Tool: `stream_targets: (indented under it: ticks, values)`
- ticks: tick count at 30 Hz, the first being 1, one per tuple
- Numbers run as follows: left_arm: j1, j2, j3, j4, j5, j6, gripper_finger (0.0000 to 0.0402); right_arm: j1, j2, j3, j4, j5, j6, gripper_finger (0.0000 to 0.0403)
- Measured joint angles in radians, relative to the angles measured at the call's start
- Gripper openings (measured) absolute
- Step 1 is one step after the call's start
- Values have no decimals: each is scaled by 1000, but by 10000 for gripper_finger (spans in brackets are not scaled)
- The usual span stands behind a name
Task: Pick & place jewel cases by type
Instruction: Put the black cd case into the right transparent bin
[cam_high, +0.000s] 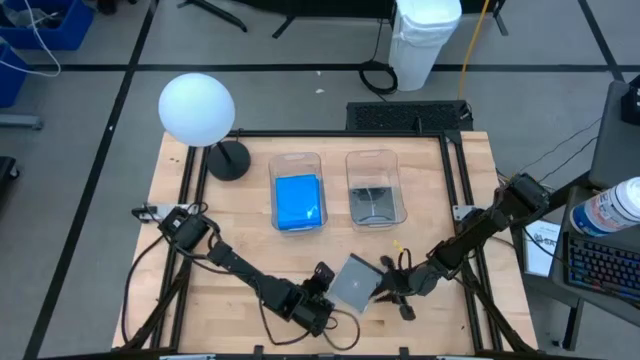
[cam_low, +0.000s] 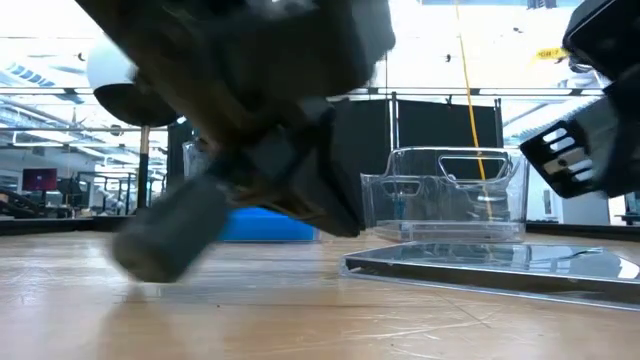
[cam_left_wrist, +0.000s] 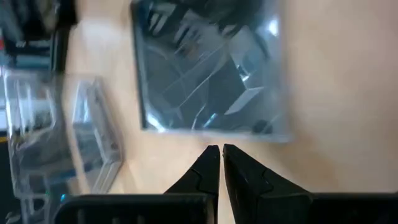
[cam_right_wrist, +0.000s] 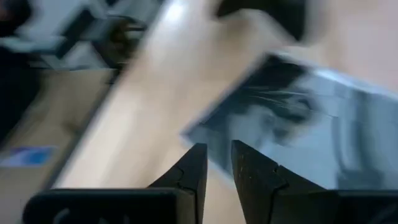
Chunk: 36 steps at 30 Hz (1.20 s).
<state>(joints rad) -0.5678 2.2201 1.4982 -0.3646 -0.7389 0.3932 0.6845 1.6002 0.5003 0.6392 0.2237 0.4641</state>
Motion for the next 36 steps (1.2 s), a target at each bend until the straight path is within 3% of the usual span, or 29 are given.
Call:
stream_targets:
  ticks: [4, 6, 11, 16, 20, 27, 36]
  values:
    - [-35, -12, 0, 1, 39, 1, 41, 16, -83, 0, -166, 178, 46, 42]
    - [-41, -15, 0, 16, 110, 0, 59, 18, -120, 0, -223, 238, 75, 25]
    - [-24, -15, -2, 21, 226, 1, 135, 0, -139, 0, -317, 277, 166, 5]
    - [3, -16, -9, 23, 145, -18, 206, -19, -139, -1, -467, 318, 297, 1]
    - [21, -16, -9, 28, 184, -13, 229, -32, -134, -1, -519, 320, 345, 1]
    - [29, -16, -8, 29, 269, -3, 216, -69, -31, 0, -441, 229, 343, 0]
    - [13, -13, -8, 52, 297, -29, 199, -94, 160, -1, -46, 102, 259, 0]
